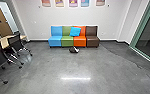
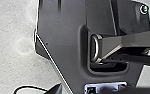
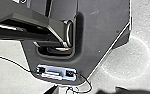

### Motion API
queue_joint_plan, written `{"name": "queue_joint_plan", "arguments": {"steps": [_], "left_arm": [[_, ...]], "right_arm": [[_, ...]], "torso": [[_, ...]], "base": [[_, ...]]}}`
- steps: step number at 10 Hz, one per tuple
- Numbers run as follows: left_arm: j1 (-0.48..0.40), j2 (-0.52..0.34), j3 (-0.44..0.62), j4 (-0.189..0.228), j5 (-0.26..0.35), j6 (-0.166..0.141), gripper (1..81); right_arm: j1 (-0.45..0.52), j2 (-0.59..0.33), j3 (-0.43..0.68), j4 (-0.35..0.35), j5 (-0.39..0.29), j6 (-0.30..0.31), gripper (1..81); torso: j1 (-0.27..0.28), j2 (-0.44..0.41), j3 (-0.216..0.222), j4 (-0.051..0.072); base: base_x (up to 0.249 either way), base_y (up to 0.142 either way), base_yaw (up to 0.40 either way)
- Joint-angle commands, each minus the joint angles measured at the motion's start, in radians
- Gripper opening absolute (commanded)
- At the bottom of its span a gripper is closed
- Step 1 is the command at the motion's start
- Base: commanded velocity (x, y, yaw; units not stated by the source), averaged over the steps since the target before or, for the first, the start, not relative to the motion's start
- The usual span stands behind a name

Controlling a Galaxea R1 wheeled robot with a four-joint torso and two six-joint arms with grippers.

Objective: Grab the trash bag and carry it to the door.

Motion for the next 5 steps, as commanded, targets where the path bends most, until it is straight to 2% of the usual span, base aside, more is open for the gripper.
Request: {"name": "queue_joint_plan", "arguments": {"steps": [1, 5], "left_arm": [[-0.016, 0.001, -0.002, -0.009, 0.062, 0.001, 81.1], [-0.016, 0.001, -0.002, -0.007, 0.062, 0.001, 81.1]], "right_arm": [[0.008, -0.007, 0.005, -0.014, -0.061, -0.001, 81.1], [0.01, -0.008, 0.002, -0.014, -0.064, -0.001, 81.1]], "torso": [[0.0, 0.0, 0.0, 0.0], [0.0, 0.0, 0.0, 0.0]], "base": [[0.126, 0.0, 0.0], [0.125, 0.0, 0.0]]}}
